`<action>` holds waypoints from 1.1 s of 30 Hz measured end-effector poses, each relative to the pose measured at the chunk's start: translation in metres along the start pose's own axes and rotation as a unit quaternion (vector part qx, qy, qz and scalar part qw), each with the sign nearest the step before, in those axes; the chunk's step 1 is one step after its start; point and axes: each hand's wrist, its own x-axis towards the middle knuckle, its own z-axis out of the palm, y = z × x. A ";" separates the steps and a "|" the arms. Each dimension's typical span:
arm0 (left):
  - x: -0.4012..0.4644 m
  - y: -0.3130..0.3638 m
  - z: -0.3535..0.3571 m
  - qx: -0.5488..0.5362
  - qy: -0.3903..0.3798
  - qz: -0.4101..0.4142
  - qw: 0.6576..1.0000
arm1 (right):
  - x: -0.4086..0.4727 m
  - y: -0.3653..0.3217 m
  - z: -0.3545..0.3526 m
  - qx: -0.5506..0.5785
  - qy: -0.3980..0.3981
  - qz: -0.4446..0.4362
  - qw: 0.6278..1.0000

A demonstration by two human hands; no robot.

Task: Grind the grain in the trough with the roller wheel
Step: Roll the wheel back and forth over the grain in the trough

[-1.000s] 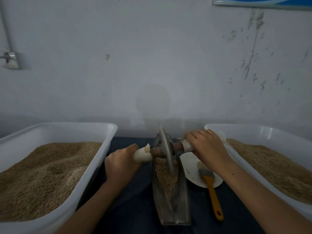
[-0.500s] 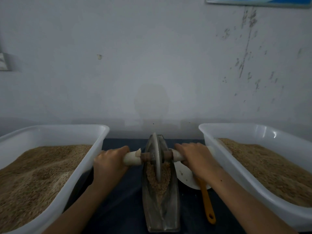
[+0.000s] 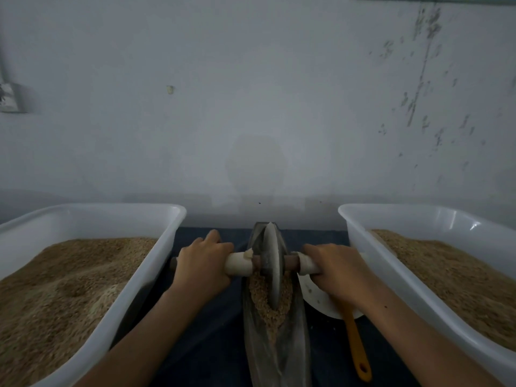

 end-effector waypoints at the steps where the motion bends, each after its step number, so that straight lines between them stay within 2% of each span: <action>1: 0.002 0.000 -0.001 -0.004 -0.006 -0.005 1.000 | 0.000 0.000 0.001 -0.002 0.000 -0.001 1.000; 10: 0.011 -0.002 0.007 0.016 -0.023 0.035 0.999 | 0.004 0.000 0.005 -0.021 -0.002 -0.008 1.000; 16: 0.018 -0.005 0.014 -0.007 -0.034 0.026 0.999 | 0.016 0.003 0.005 -0.047 0.005 -0.017 0.999; 24: 0.026 0.000 0.009 0.021 -0.055 0.012 0.998 | 0.021 0.004 0.006 -0.039 -0.008 0.004 0.999; 27: 0.024 0.001 0.004 0.038 -0.088 0.015 0.995 | 0.017 0.003 0.002 -0.037 -0.040 0.011 0.998; 33: 0.020 0.007 -0.004 0.085 -0.160 0.012 0.983 | 0.015 -0.001 -0.010 -0.022 -0.164 0.021 0.986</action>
